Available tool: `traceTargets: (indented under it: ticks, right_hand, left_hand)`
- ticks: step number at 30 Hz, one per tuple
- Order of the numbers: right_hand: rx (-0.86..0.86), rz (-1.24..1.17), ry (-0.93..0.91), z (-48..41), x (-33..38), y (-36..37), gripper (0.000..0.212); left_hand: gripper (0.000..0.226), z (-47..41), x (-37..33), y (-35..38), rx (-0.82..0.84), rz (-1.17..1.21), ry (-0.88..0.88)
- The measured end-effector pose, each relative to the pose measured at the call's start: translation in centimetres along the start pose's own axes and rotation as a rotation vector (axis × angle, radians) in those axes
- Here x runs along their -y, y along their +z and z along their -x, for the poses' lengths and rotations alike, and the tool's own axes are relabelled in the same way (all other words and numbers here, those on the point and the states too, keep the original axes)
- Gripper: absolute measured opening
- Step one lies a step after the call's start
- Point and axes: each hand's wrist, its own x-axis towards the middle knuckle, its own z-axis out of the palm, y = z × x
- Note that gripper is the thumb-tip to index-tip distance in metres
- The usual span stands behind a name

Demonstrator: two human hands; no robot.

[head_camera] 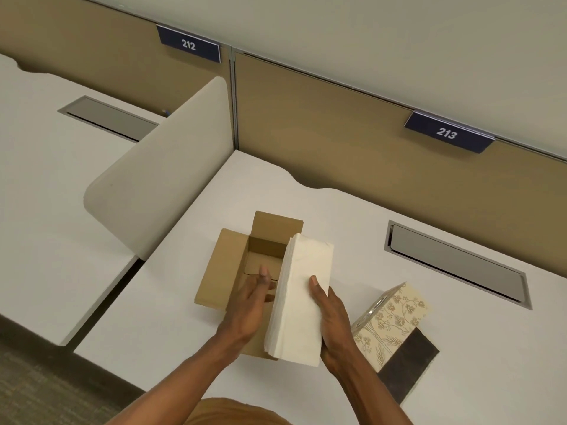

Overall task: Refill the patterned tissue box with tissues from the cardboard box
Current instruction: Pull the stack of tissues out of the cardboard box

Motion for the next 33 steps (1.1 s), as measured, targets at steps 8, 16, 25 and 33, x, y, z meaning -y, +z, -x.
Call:
traceTargets:
  ticks: [8,16,25,33]
  right_hand:
    - [-0.073,-0.050,-0.091,1.4,-0.6,-1.1,0.060]
    - [-0.124,-0.073,-0.104,2.4,-0.8,-3.4,0.065]
    - [-0.276,-0.075,-0.037,1.3,1.0,-7.4,0.051]
    - [-0.368,-0.108,0.025,0.3,2.9,-8.9,0.051]
  left_hand:
    - [0.082,2.3,-0.3,2.9,0.363,0.031,0.067]
    - [0.076,3.1,1.1,4.8,0.385,-0.139,0.222]
    - [0.059,3.0,2.6,5.6,0.472,-0.137,0.182]
    - [0.066,3.9,2.9,6.7,0.501,-0.131,0.158]
